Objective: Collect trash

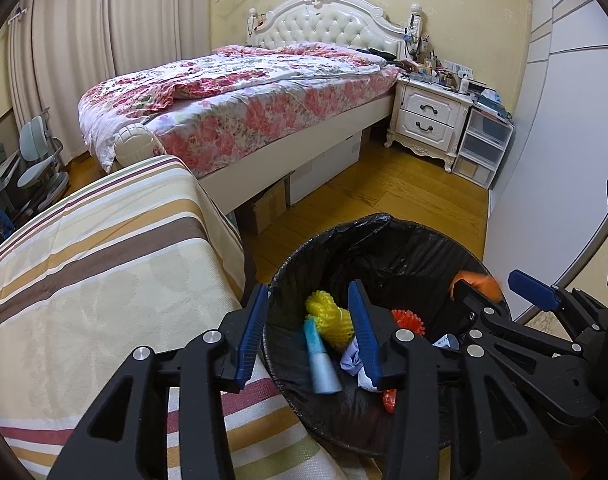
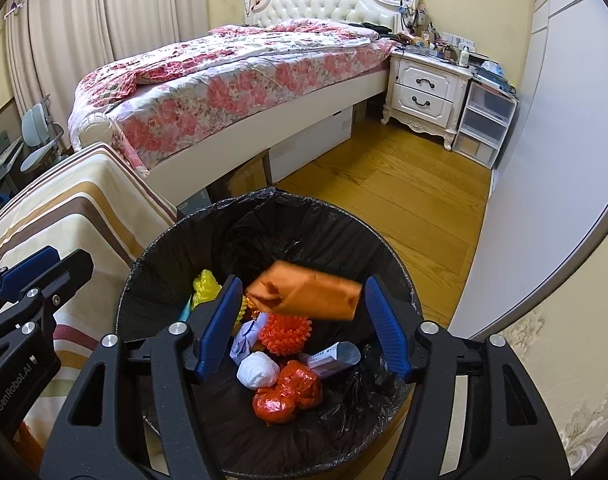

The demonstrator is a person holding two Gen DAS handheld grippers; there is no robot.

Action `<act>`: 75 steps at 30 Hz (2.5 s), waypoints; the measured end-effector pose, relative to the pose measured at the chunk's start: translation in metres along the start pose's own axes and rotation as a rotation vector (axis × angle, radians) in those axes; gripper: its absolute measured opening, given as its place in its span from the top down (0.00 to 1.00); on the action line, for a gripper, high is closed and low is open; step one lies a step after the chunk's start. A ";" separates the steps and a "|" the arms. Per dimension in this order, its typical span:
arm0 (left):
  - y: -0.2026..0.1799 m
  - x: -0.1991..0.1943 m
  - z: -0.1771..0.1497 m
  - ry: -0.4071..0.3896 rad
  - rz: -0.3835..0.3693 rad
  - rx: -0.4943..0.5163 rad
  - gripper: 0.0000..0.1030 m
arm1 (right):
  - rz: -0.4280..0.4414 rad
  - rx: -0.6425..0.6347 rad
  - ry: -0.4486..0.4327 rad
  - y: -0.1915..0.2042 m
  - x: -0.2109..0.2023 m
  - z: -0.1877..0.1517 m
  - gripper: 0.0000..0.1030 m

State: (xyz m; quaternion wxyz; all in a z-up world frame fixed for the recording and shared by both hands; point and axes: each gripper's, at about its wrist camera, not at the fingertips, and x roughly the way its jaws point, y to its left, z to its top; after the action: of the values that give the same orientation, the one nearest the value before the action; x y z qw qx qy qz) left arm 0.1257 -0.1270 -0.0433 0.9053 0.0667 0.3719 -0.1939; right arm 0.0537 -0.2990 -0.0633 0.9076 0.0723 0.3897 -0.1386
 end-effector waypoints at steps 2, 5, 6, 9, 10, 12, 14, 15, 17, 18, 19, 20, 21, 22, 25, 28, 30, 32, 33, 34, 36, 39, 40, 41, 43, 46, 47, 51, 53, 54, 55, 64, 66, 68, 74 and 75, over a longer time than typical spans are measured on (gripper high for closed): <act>0.001 -0.001 0.000 -0.002 0.005 0.002 0.54 | -0.001 0.000 -0.002 0.001 -0.001 0.000 0.33; 0.003 -0.003 -0.001 -0.010 0.011 -0.002 0.45 | -0.009 -0.001 -0.005 0.000 -0.003 0.000 0.33; 0.004 -0.003 -0.001 -0.011 0.013 -0.003 0.42 | -0.009 0.000 -0.006 0.000 -0.004 0.001 0.33; 0.007 -0.007 -0.002 -0.020 0.030 -0.010 0.37 | -0.015 0.000 -0.007 0.001 -0.006 0.002 0.32; 0.008 -0.008 -0.002 -0.024 0.035 -0.012 0.36 | -0.017 -0.002 -0.007 0.002 -0.007 0.002 0.32; 0.011 -0.012 -0.002 -0.036 0.048 -0.019 0.32 | -0.021 -0.004 -0.011 0.003 -0.010 0.002 0.30; 0.015 -0.016 -0.002 -0.048 0.060 -0.027 0.32 | -0.022 -0.007 -0.019 0.005 -0.015 0.001 0.29; 0.017 -0.019 -0.003 -0.053 0.064 -0.031 0.31 | -0.022 -0.008 -0.022 0.006 -0.017 0.000 0.28; 0.021 -0.025 -0.005 -0.061 0.079 -0.041 0.29 | -0.020 -0.013 -0.029 0.009 -0.023 0.000 0.27; 0.023 -0.028 -0.006 -0.065 0.085 -0.047 0.28 | -0.020 -0.016 -0.032 0.010 -0.025 -0.001 0.27; 0.025 -0.031 -0.008 -0.069 0.088 -0.051 0.28 | -0.019 -0.018 -0.036 0.012 -0.028 -0.002 0.27; 0.027 -0.034 -0.010 -0.074 0.091 -0.056 0.28 | -0.017 -0.022 -0.041 0.014 -0.032 -0.003 0.26; 0.029 -0.037 -0.011 -0.077 0.094 -0.059 0.28 | -0.016 -0.025 -0.045 0.015 -0.035 -0.004 0.26; 0.030 -0.040 -0.013 -0.082 0.099 -0.062 0.27 | -0.014 -0.028 -0.051 0.017 -0.038 -0.005 0.25; 0.034 -0.050 -0.018 -0.098 0.118 -0.063 0.26 | -0.008 -0.036 -0.063 0.022 -0.048 -0.007 0.24; 0.038 -0.061 -0.022 -0.115 0.137 -0.064 0.24 | -0.004 -0.044 -0.077 0.028 -0.058 -0.009 0.24; 0.042 -0.069 -0.025 -0.125 0.141 -0.068 0.24 | -0.001 -0.052 -0.085 0.031 -0.064 -0.012 0.23; 0.044 -0.077 -0.027 -0.138 0.145 -0.067 0.23 | 0.002 -0.063 -0.091 0.035 -0.069 -0.014 0.23; 0.045 -0.079 -0.028 -0.143 0.149 -0.067 0.21 | 0.003 -0.070 -0.096 0.037 -0.073 -0.016 0.22; 0.046 -0.083 -0.029 -0.149 0.154 -0.067 0.21 | 0.005 -0.074 -0.101 0.039 -0.076 -0.017 0.20; 0.048 -0.091 -0.032 -0.159 0.156 -0.069 0.20 | 0.009 -0.082 -0.112 0.042 -0.083 -0.019 0.19; 0.052 -0.101 -0.037 -0.174 0.159 -0.080 0.19 | 0.017 -0.086 -0.125 0.046 -0.093 -0.024 0.18; 0.053 -0.104 -0.040 -0.177 0.161 -0.080 0.19 | 0.022 -0.086 -0.128 0.047 -0.097 -0.025 0.17; 0.053 -0.107 -0.042 -0.179 0.164 -0.080 0.19 | 0.025 -0.085 -0.132 0.048 -0.100 -0.026 0.17; 0.056 -0.111 -0.047 -0.181 0.168 -0.084 0.19 | 0.029 -0.084 -0.141 0.050 -0.107 -0.029 0.17; 0.059 -0.117 -0.053 -0.181 0.172 -0.092 0.19 | 0.026 -0.089 -0.160 0.053 -0.117 -0.033 0.16; 0.060 -0.118 -0.055 -0.179 0.170 -0.095 0.19 | 0.027 -0.091 -0.168 0.054 -0.120 -0.034 0.16; 0.064 -0.124 -0.061 -0.175 0.169 -0.105 0.19 | 0.028 -0.094 -0.192 0.055 -0.132 -0.038 0.16; 0.066 -0.126 -0.062 -0.178 0.170 -0.110 0.19 | 0.029 -0.089 -0.202 0.055 -0.137 -0.038 0.15; 0.066 -0.127 -0.062 -0.180 0.170 -0.112 0.19 | 0.030 -0.087 -0.207 0.054 -0.139 -0.039 0.15; 0.067 -0.127 -0.062 -0.181 0.169 -0.114 0.19 | 0.030 -0.086 -0.210 0.054 -0.141 -0.039 0.15; 0.066 -0.130 -0.063 -0.189 0.164 -0.113 0.19 | 0.028 -0.089 -0.217 0.055 -0.145 -0.041 0.15; 0.066 -0.129 -0.063 -0.187 0.165 -0.113 0.19 | 0.028 -0.089 -0.218 0.055 -0.145 -0.041 0.15; 0.066 -0.129 -0.063 -0.184 0.164 -0.115 0.19 | 0.028 -0.089 -0.216 0.055 -0.145 -0.042 0.15; 0.067 -0.129 -0.064 -0.186 0.164 -0.119 0.19 | 0.027 -0.089 -0.218 0.055 -0.145 -0.042 0.15; 0.067 -0.129 -0.064 -0.185 0.163 -0.119 0.19 | 0.027 -0.088 -0.218 0.055 -0.145 -0.042 0.15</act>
State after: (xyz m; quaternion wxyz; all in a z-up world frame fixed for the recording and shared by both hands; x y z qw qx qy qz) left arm 0.0272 -0.0100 0.0000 0.9509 0.0246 0.2911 -0.1025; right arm -0.0533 -0.2083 0.0145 0.9487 0.0221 0.2933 -0.1161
